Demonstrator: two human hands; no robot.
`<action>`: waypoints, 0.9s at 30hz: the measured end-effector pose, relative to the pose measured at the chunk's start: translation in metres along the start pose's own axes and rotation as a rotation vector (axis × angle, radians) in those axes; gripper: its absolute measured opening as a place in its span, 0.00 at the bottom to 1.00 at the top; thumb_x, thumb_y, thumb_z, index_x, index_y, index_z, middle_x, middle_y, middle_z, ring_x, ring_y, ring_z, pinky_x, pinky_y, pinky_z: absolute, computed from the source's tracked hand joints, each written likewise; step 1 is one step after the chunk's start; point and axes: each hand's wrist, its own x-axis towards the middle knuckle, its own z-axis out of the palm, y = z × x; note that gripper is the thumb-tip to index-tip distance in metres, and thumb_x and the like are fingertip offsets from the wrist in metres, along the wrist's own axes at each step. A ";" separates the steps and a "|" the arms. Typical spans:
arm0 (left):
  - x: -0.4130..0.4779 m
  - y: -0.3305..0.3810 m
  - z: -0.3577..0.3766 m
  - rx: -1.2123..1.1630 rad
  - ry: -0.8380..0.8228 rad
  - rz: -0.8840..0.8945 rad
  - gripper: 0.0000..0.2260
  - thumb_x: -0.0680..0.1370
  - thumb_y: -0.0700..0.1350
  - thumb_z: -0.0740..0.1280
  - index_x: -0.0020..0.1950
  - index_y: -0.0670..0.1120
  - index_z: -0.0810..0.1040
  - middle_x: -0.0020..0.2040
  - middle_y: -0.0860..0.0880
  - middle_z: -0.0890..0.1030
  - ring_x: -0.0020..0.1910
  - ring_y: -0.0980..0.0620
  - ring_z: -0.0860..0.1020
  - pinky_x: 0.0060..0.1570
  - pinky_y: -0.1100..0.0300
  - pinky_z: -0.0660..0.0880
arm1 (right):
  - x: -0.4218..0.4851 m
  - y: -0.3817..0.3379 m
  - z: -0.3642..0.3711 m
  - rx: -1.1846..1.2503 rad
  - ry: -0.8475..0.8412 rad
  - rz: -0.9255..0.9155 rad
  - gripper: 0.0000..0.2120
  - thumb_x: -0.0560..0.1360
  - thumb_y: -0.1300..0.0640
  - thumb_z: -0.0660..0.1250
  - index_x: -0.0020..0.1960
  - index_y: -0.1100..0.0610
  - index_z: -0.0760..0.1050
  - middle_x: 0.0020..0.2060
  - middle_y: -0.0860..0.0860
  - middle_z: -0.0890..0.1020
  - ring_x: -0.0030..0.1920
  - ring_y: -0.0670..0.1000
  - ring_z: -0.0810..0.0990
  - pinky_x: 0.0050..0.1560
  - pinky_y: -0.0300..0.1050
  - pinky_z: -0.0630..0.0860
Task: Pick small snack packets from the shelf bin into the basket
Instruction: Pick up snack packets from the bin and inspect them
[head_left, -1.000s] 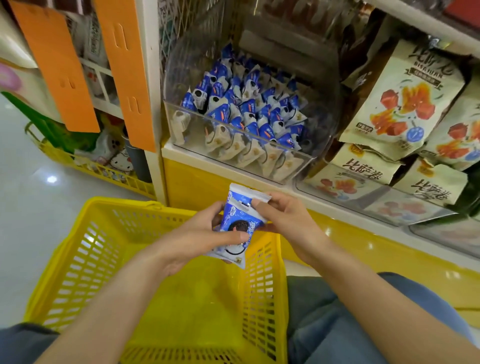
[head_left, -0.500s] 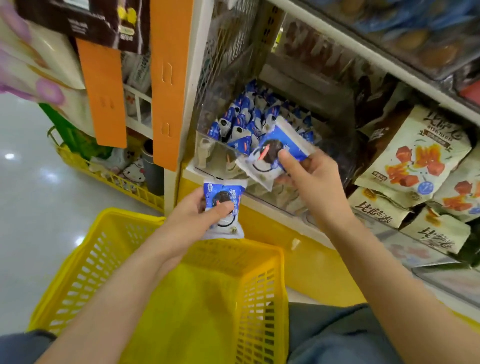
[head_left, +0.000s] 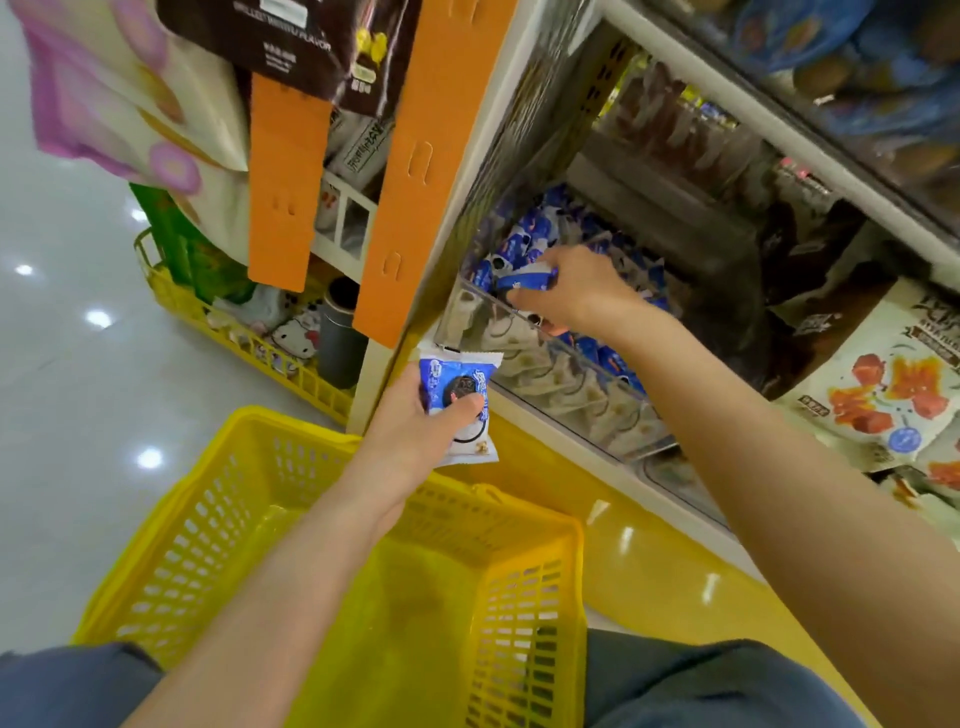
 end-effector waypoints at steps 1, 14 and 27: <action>0.000 0.000 0.000 -0.005 -0.001 0.004 0.13 0.74 0.43 0.69 0.57 0.50 0.73 0.48 0.53 0.80 0.34 0.69 0.79 0.27 0.75 0.71 | 0.002 -0.001 0.000 -0.024 -0.023 -0.011 0.30 0.75 0.50 0.67 0.72 0.58 0.61 0.58 0.57 0.78 0.32 0.47 0.81 0.45 0.44 0.78; -0.002 0.002 0.001 -0.015 -0.006 -0.004 0.14 0.74 0.44 0.69 0.57 0.51 0.71 0.48 0.54 0.78 0.41 0.60 0.79 0.27 0.75 0.71 | 0.020 0.006 0.011 -0.243 -0.063 -0.184 0.22 0.72 0.48 0.69 0.62 0.58 0.74 0.58 0.55 0.79 0.56 0.54 0.77 0.49 0.42 0.70; -0.004 0.002 0.005 0.006 -0.013 -0.015 0.14 0.74 0.46 0.69 0.58 0.51 0.71 0.47 0.55 0.79 0.39 0.61 0.80 0.26 0.74 0.71 | 0.015 0.021 0.010 0.076 0.003 -0.278 0.13 0.70 0.61 0.72 0.54 0.60 0.78 0.36 0.46 0.74 0.40 0.48 0.76 0.36 0.26 0.69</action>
